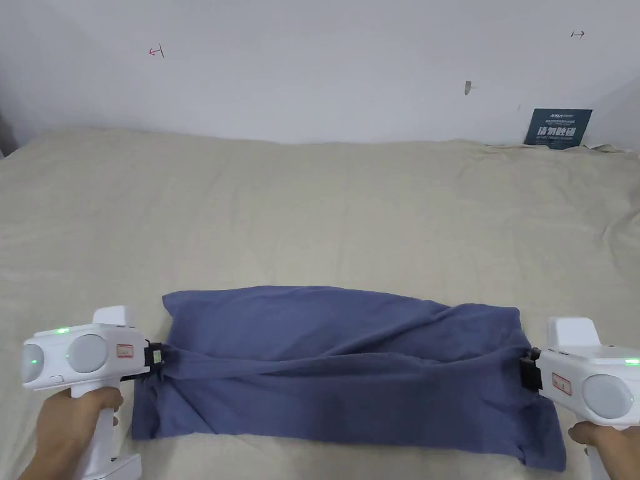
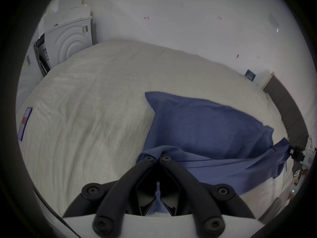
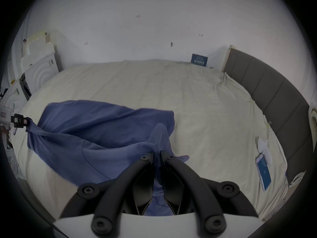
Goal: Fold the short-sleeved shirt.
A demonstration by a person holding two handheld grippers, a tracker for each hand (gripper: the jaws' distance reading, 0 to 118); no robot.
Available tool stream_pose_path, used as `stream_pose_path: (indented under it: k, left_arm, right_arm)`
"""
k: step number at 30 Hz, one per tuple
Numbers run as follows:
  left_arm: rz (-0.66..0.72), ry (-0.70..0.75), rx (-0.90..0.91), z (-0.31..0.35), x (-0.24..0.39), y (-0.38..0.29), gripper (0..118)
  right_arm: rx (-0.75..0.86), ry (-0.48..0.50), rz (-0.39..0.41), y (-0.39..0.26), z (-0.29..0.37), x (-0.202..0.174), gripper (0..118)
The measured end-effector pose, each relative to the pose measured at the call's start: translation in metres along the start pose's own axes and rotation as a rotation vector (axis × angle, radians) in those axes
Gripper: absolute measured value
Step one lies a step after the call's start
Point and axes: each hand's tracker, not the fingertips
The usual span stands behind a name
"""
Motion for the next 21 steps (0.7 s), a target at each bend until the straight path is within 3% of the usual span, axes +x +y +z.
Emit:
stream_pose_path:
  k: [4,7,11,13,15,16,17,18,19,21]
  left_arm:
    - [-0.006,0.019,-0.040,-0.027,0.006,-0.001,0]
    - [-0.022,0.049,-0.103,-0.057,0.002,-0.005,0]
    - [-0.040,0.051,-0.083,-0.053,0.002,-0.012,1]
    - [-0.032,0.042,-0.085,-0.050,0.000,-0.009,15]
    - [-0.032,0.038,-0.080,-0.043,0.000,-0.007,48]
    - [-0.036,0.032,-0.076,-0.038,0.001,-0.006,71]
    - [-0.042,0.021,-0.070,-0.033,0.001,-0.005,95]
    - [-0.044,0.012,-0.064,-0.026,0.004,-0.005,107]
    - [-0.047,0.008,-0.054,-0.019,0.005,-0.004,111]
    - [-0.054,0.001,-0.002,-0.004,0.008,-0.001,111]
  right_arm:
    - [-0.071,-0.020,0.004,-0.007,-0.037,-0.002,6]
    - [-0.150,-0.019,-0.049,-0.016,-0.055,-0.004,6]
    - [-0.192,-0.021,-0.061,-0.030,-0.058,-0.014,7]
    - [-0.184,-0.028,-0.040,-0.033,-0.065,-0.009,8]
    - [-0.166,-0.032,-0.042,-0.029,-0.057,-0.009,15]
    - [-0.148,-0.018,-0.057,-0.028,-0.057,-0.002,24]
    - [-0.121,0.008,-0.084,-0.026,-0.051,0.000,45]
    - [-0.101,0.019,-0.098,-0.023,-0.044,0.001,64]
    - [-0.080,0.023,-0.102,-0.021,-0.037,0.003,77]
    - [-0.024,0.032,-0.101,-0.016,-0.004,-0.007,84]
